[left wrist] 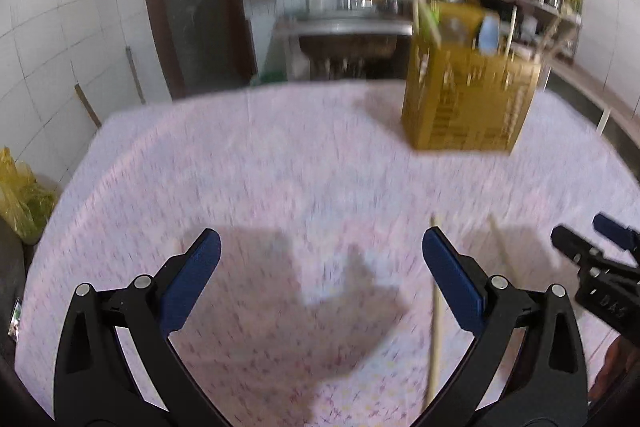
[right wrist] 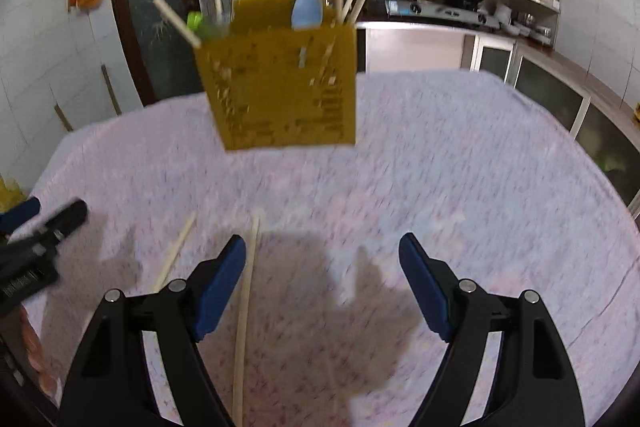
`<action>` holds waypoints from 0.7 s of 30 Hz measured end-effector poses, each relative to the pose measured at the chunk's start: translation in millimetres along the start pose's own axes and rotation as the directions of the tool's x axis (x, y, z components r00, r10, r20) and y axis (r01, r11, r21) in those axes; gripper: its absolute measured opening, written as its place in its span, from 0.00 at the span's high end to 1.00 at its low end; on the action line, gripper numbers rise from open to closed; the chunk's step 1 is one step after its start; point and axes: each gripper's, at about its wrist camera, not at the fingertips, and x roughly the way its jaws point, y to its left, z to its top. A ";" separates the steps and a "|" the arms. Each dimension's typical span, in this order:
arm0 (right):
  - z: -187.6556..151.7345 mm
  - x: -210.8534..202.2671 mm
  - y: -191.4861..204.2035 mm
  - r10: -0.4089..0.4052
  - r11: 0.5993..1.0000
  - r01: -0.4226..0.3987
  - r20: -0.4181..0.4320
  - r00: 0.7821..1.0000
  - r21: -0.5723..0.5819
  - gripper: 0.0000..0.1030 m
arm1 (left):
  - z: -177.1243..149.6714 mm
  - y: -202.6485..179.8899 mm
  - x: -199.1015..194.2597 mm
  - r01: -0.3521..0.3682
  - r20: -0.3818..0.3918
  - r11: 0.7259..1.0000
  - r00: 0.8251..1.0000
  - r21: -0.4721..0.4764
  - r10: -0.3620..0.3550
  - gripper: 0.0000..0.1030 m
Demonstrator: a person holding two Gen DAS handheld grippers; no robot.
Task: Organize utensils
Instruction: 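Move both open tools back over the last two chopsticks, then grasp a chopstick with the right tool while the left tool grasps the other chopstick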
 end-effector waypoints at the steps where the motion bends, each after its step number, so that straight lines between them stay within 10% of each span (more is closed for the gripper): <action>1: -2.1 1.3 3.5 0.001 1.000 -0.001 -0.006 1.000 -0.007 0.25 | -5.1 -0.3 4.5 -0.008 -0.012 1.000 1.000 0.004 0.008 0.05; 10: -17.4 17.8 29.9 -0.020 0.999 0.017 -0.073 0.997 -0.047 0.27 | -15.6 4.3 20.3 -0.020 -0.045 1.000 0.999 -0.002 0.020 0.05; 21: -20.4 28.8 34.6 0.014 0.999 -0.018 -0.103 0.995 -0.031 0.85 | -17.5 4.6 30.5 0.002 -0.080 1.000 0.997 -0.023 -0.004 0.05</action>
